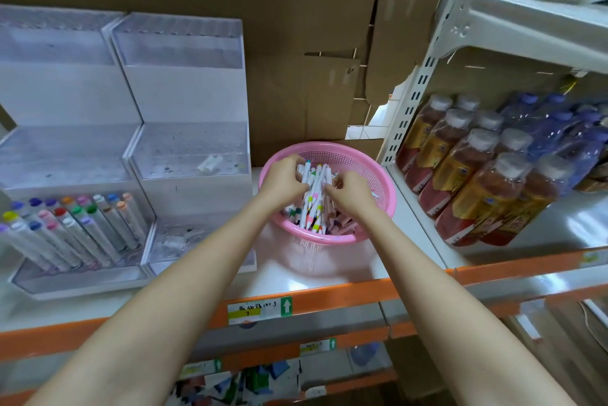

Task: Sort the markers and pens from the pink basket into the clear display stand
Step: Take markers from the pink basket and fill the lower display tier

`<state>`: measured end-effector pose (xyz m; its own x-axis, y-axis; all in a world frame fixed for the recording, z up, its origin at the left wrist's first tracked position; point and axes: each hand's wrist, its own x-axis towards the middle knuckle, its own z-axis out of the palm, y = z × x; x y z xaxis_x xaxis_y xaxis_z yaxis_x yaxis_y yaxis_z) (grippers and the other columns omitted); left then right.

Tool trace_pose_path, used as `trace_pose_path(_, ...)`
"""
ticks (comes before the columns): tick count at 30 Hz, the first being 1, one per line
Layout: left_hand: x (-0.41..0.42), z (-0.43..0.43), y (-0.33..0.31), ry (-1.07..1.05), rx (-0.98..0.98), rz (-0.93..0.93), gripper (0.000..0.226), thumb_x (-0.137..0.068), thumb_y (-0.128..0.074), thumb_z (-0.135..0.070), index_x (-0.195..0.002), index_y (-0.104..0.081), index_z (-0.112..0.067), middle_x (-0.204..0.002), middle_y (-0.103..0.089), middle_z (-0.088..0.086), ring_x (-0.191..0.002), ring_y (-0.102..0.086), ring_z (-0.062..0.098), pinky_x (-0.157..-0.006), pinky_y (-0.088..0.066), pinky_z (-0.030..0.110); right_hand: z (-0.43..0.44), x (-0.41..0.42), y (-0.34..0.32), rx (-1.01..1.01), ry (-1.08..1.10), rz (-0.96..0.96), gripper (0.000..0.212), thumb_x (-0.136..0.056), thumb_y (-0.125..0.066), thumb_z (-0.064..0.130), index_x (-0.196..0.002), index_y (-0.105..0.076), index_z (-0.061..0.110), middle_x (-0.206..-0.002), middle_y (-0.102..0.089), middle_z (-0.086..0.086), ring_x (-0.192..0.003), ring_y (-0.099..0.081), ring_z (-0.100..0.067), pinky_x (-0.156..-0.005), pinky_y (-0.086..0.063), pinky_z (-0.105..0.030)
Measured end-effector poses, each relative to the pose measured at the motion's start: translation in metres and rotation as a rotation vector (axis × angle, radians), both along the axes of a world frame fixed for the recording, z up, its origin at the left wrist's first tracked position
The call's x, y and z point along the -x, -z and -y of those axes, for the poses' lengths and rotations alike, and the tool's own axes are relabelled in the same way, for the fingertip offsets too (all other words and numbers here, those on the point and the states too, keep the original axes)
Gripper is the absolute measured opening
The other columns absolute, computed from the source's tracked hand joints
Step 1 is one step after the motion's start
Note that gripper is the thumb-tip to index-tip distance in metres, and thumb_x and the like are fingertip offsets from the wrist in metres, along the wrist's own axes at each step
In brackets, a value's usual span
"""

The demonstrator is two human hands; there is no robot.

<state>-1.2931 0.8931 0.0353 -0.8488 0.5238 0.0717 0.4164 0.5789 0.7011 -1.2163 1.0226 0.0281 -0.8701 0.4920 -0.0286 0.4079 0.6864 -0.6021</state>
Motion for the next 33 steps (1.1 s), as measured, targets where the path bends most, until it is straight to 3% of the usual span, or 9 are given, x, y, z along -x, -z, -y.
trace_pose_path(2, -0.002, 0.002, -0.002, 0.034, -0.079, -0.032, 0.060, -0.076, -0.067, 0.000, -0.132, -0.052, -0.016, -0.116, -0.063, 0.003, -0.089, -0.058, 0.014, -0.075, -0.042, 0.017, 0.000, -0.001, -0.001, 0.066, 0.014, -0.099, 0.029, -0.092, -0.055, 0.016, -0.065, -0.045, 0.014, -0.058, -0.046, 0.000, -0.052, -0.042, -0.012, -0.047, -0.027, -0.026)
trace_pose_path(6, -0.014, 0.008, -0.007, 0.075, -0.259, -0.071, 0.059, -0.081, -0.064, 0.001, -0.134, -0.051, -0.022, -0.127, -0.059, -0.005, -0.104, -0.058, 0.014, -0.077, -0.038, -0.001, 0.000, -0.005, -0.001, 0.162, 0.006, -0.231, 0.011, -0.094, -0.057, 0.020, -0.099, -0.056, 0.011, -0.085, -0.062, -0.001, -0.073, -0.059, -0.015, -0.059, -0.045, -0.027)
trace_pose_path(9, -0.022, 0.015, -0.013, 0.097, -0.363, -0.067, 0.059, -0.083, -0.063, -0.001, -0.135, -0.049, -0.027, -0.118, -0.062, -0.005, -0.098, -0.062, 0.018, -0.083, -0.053, 0.024, 0.003, -0.012, -0.008, 0.226, -0.049, -0.335, 0.019, -0.091, -0.061, 0.016, -0.108, -0.054, 0.019, -0.087, -0.061, 0.007, -0.084, -0.064, -0.018, -0.072, -0.057, -0.045)
trace_pose_path(11, -0.028, 0.024, -0.020, 0.114, -0.418, -0.063, 0.058, -0.083, -0.065, -0.004, -0.132, -0.050, -0.029, -0.104, -0.063, -0.006, -0.083, -0.064, 0.020, -0.067, -0.059, 0.036, 0.008, -0.017, -0.017, 0.248, -0.073, -0.398, 0.024, -0.090, -0.063, 0.013, -0.112, -0.056, 0.019, -0.084, -0.062, 0.009, -0.081, -0.065, -0.016, -0.071, -0.057, -0.047)
trace_pose_path(14, -0.034, 0.042, -0.031, 0.123, -0.484, -0.131, 0.054, -0.082, -0.067, -0.005, -0.128, -0.053, -0.029, -0.096, -0.060, -0.020, -0.087, -0.063, 0.007, -0.070, -0.059, 0.037, 0.019, -0.022, -0.032, 0.254, -0.122, -0.499, 0.024, -0.088, -0.065, 0.011, -0.110, -0.059, 0.015, -0.088, -0.065, 0.007, -0.082, -0.065, -0.013, -0.066, -0.058, -0.047)
trace_pose_path(20, -0.043, 0.083, -0.051, 0.108, -0.521, -0.153, 0.052, -0.083, -0.066, -0.006, -0.126, -0.053, -0.031, -0.081, -0.063, 0.001, -0.077, -0.065, 0.016, -0.072, -0.058, 0.043, 0.068, -0.015, -0.062, 0.250, -0.246, -0.652, 0.021, -0.085, -0.064, 0.004, -0.101, -0.057, 0.014, -0.089, -0.067, 0.004, -0.080, -0.065, -0.010, -0.070, -0.057, -0.038)
trace_pose_path(25, -0.048, 0.128, -0.058, 0.078, -0.524, -0.218, 0.050, -0.084, -0.066, -0.005, -0.123, -0.053, -0.032, -0.082, -0.063, -0.010, -0.072, -0.066, 0.008, -0.069, -0.059, 0.036, 0.118, -0.007, -0.072, 0.222, -0.321, -0.707, 0.023, -0.083, -0.061, 0.000, -0.099, -0.054, 0.015, -0.080, -0.064, 0.005, -0.073, -0.062, -0.010, -0.067, -0.053, -0.030)
trace_pose_path(28, -0.046, 0.161, -0.055, 0.050, -0.490, -0.240, 0.050, -0.085, -0.067, -0.006, -0.121, -0.049, -0.036, -0.084, -0.060, -0.019, -0.073, -0.065, 0.000, -0.070, -0.057, 0.029, 0.144, -0.004, -0.069, 0.223, -0.334, -0.693, 0.020, -0.086, -0.060, 0.002, -0.104, -0.054, 0.009, -0.075, -0.060, 0.009, -0.063, -0.057, 0.002, -0.058, -0.046, -0.016)
trace_pose_path(33, -0.040, 0.216, -0.052, -0.002, -0.446, -0.298, 0.050, -0.085, -0.067, -0.006, -0.127, -0.051, -0.028, -0.085, -0.057, -0.021, -0.079, -0.064, 0.003, -0.074, -0.054, 0.023, 0.185, 0.001, -0.061, 0.234, -0.334, -0.633, 0.020, -0.089, -0.062, 0.010, -0.107, -0.052, 0.013, -0.081, -0.060, 0.005, -0.063, -0.061, -0.010, -0.048, -0.053, -0.029)
